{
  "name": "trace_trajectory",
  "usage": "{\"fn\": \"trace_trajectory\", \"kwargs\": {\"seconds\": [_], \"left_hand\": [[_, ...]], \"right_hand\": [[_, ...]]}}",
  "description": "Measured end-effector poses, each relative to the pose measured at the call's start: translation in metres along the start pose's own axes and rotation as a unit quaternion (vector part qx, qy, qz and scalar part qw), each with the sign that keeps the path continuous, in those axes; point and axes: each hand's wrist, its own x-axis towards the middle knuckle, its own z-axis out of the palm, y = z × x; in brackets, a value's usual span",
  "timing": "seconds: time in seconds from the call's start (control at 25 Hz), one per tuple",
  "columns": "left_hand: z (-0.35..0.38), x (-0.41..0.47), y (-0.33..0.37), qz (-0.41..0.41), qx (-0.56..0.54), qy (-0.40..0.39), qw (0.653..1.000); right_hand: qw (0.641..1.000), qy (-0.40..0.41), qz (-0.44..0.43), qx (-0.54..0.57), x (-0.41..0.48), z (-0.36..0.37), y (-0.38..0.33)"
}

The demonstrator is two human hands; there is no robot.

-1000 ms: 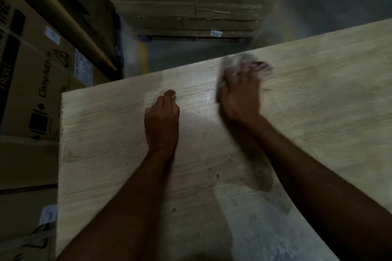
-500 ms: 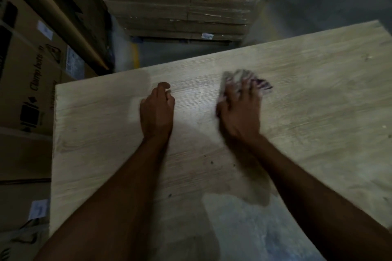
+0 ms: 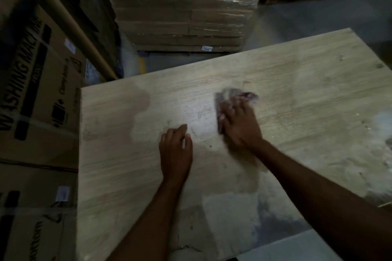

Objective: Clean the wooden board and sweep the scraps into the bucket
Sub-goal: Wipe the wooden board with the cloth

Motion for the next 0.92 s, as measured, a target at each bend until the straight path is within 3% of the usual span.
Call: {"fn": "trace_trajectory", "kwargs": {"seconds": [0.04, 0.08, 0.16, 0.2, 0.28, 0.32, 0.44, 0.48, 0.56, 0.6, 0.72, 0.76, 0.84, 0.88, 0.92], "left_hand": [[-0.003, -0.006, -0.001, 0.012, 0.000, -0.004, 1.000], [-0.006, -0.009, -0.002, 0.026, -0.001, -0.004, 1.000], [-0.005, -0.009, -0.005, 0.046, -0.005, -0.002, 0.999], [-0.005, -0.011, -0.004, 0.045, -0.007, -0.001, 0.999], [-0.006, -0.014, 0.000, 0.033, -0.016, -0.009, 0.999], [-0.007, -0.014, 0.000, 0.032, -0.020, -0.014, 0.999], [-0.010, -0.012, 0.000, 0.013, -0.074, -0.005, 0.997], [-0.014, -0.013, 0.003, -0.018, -0.116, 0.005, 0.993], [-0.023, -0.020, 0.004, -0.063, -0.193, 0.015, 0.979], [-0.029, -0.026, 0.005, -0.069, -0.225, 0.021, 0.972], [-0.038, -0.048, 0.000, -0.170, -0.360, 0.014, 0.917], [-0.043, -0.058, -0.003, -0.213, -0.387, 0.010, 0.897], [-0.051, -0.078, -0.005, -0.230, -0.403, 0.006, 0.886], [-0.053, -0.087, -0.006, -0.218, -0.399, -0.001, 0.891], [-0.054, -0.094, -0.007, -0.205, -0.389, -0.012, 0.898]], "right_hand": [[0.999, 0.018, 0.046, 0.007, -0.006, -0.004, -0.005], [1.000, 0.027, 0.005, 0.004, -0.021, -0.001, -0.016], [0.982, -0.022, -0.183, -0.049, -0.052, 0.018, -0.023], [0.977, -0.027, -0.200, -0.064, -0.056, 0.019, -0.017], [1.000, 0.023, -0.004, 0.001, -0.044, 0.011, -0.009], [0.999, 0.014, 0.048, 0.006, -0.044, 0.007, -0.017], [0.986, -0.033, -0.151, -0.060, -0.070, 0.024, -0.022], [0.990, -0.029, -0.124, -0.052, -0.071, 0.021, -0.017], [0.996, 0.041, 0.071, 0.021, -0.070, 0.012, -0.026], [0.994, 0.050, 0.090, 0.034, -0.078, 0.013, -0.047], [0.984, -0.011, -0.177, -0.021, -0.120, 0.034, -0.077], [0.988, -0.002, -0.153, -0.015, -0.119, 0.027, -0.065], [0.990, 0.073, 0.112, 0.049, -0.108, 0.012, -0.040], [0.986, 0.065, 0.147, 0.042, -0.115, 0.009, -0.043], [0.995, 0.051, 0.083, 0.032, -0.129, 0.012, -0.052]]}}
